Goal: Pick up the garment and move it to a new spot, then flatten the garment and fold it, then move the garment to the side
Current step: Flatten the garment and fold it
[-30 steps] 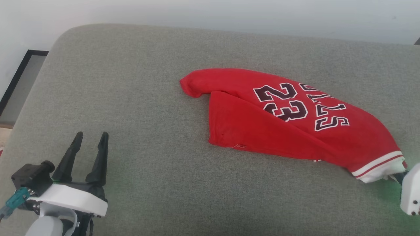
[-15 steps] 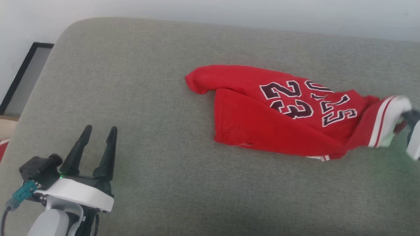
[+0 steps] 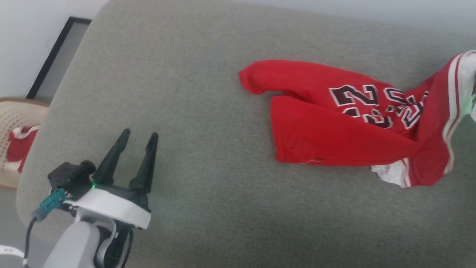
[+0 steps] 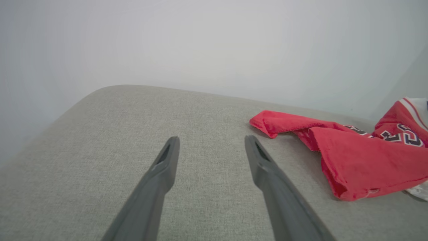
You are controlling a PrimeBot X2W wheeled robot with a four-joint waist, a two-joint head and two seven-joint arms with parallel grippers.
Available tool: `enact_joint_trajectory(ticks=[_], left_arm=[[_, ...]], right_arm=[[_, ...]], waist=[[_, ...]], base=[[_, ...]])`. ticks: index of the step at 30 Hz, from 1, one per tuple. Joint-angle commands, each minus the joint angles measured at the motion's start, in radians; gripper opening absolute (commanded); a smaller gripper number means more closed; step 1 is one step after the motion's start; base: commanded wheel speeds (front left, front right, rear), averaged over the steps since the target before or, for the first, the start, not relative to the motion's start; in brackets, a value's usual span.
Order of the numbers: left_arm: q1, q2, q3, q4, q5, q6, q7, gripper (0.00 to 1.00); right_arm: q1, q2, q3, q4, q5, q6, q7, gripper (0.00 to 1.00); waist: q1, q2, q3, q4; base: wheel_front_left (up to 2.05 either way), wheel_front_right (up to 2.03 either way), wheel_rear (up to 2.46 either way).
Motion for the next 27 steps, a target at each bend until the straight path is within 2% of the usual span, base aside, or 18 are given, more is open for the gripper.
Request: enact_joint_trajectory(ticks=[1, 13, 14, 15, 16, 17, 20, 27], left_arm=[[-0.019, -0.006, -0.004, 0.005, 0.008, -0.006, -0.002, 1.00], [-0.083, -0.048, -0.039, 0.056, 0.013, -0.021, -0.004, 1.00], [-0.085, -0.050, -0.039, 0.060, 0.015, -0.022, -0.004, 1.00], [-0.085, -0.050, -0.036, 0.063, 0.016, -0.022, -0.004, 1.00], [-0.082, -0.050, -0.034, 0.066, 0.017, -0.023, -0.004, 1.00], [-0.079, -0.048, -0.030, 0.069, 0.018, -0.023, -0.004, 1.00], [-0.075, -0.038, -0.020, 0.068, 0.016, -0.026, -0.005, 1.00], [-0.068, 0.014, -0.010, 0.053, 0.001, -0.026, 0.000, 1.00]], right_arm=[[-0.023, 0.006, 0.016, 0.016, -0.011, -0.001, -0.004, 0.00], [-0.180, 0.050, 0.141, 0.275, -0.023, -0.001, -0.006, 0.00], [-0.186, 0.052, 0.153, 0.290, -0.021, -0.001, -0.006, 0.13], [-0.196, 0.055, 0.159, 0.299, -0.014, -0.001, -0.011, 0.31], [-0.204, 0.054, 0.164, 0.310, -0.006, -0.001, -0.016, 0.78], [-0.208, 0.051, 0.178, 0.319, -0.005, -0.001, -0.013, 1.00], [-0.219, 0.055, 0.207, 0.319, 0.019, -0.001, -0.022, 1.00], [-0.209, 0.046, 0.284, 0.228, 0.099, -0.001, -0.052, 1.00]], waist=[[0.0000, 0.0000, 0.019, 0.022], [0.0000, 0.0000, 0.057, 0.083], [0.0000, 0.0000, 0.056, 0.083], [0.0000, 0.0000, 0.054, 0.081], [0.0000, 0.0000, 0.051, 0.078], [0.0000, 0.0000, 0.047, 0.074], [0.0000, 0.0000, 0.031, 0.055], [0.0000, 0.0000, -0.021, -0.031]], base=[[0.00, 0.00, 0.00], [0.00, 0.00, 0.00], [0.00, 0.00, 0.00], [0.00, 0.00, 0.00], [0.00, 0.00, 0.00], [0.00, 0.00, 0.00], [0.00, 0.00, 0.00], [0.00, 0.00, 0.00]])
